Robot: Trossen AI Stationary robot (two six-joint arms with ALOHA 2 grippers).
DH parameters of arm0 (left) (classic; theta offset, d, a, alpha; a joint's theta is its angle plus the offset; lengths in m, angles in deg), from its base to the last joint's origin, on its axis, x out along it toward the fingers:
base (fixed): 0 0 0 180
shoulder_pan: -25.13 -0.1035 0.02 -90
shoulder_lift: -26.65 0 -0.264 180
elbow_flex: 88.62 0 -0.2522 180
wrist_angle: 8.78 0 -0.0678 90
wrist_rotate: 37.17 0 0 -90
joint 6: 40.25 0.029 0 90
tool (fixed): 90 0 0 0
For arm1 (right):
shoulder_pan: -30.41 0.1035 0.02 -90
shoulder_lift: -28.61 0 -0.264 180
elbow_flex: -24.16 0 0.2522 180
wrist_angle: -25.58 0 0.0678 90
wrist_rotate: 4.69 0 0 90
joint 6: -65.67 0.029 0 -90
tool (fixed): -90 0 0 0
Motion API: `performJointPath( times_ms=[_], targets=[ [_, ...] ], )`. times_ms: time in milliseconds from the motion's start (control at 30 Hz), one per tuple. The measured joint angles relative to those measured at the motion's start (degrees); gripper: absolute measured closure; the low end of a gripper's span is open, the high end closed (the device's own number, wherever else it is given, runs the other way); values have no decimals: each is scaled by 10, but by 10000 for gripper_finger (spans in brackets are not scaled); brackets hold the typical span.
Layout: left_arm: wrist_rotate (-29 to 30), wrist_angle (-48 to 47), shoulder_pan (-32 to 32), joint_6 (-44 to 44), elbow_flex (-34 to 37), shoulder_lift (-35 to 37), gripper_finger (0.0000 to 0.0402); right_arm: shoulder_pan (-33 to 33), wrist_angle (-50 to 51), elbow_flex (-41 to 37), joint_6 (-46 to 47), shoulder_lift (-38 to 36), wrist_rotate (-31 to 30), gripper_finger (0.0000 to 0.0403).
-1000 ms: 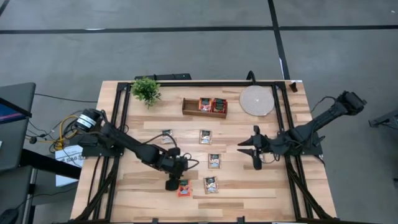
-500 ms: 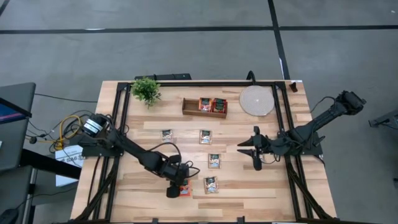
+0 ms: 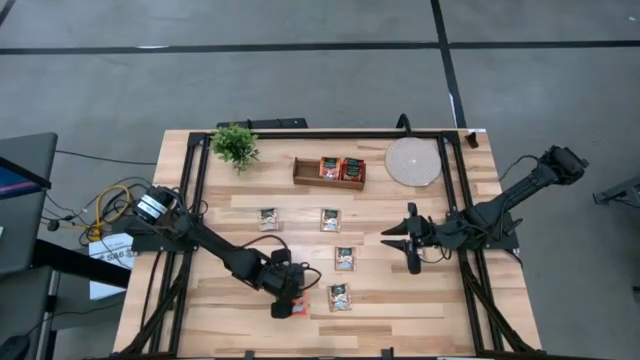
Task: Pick & Place Tea
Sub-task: Put the orange tea bag into the middle section of the wooden organizer
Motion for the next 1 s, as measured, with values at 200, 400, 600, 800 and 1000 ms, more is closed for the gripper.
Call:
performJointPath(
  times_ms=[200,400,600,800,1000],
  targets=[
    [38,-9,12,-6,0,-7,275,0,-4,0,0,0,0,305],
    [66,-28,13,11,0,-3,275,0,-10,0,0,0,0,305],
    [90,-37,10,26,1,-4,278,0,-12,0,0,0,0,305],
    [79,-44,10,29,1,-4,318,0,-12,0,0,0,0,305],
    [80,-46,10,33,1,-3,373,0,-12,0,0,0,0,305]
  ],
)
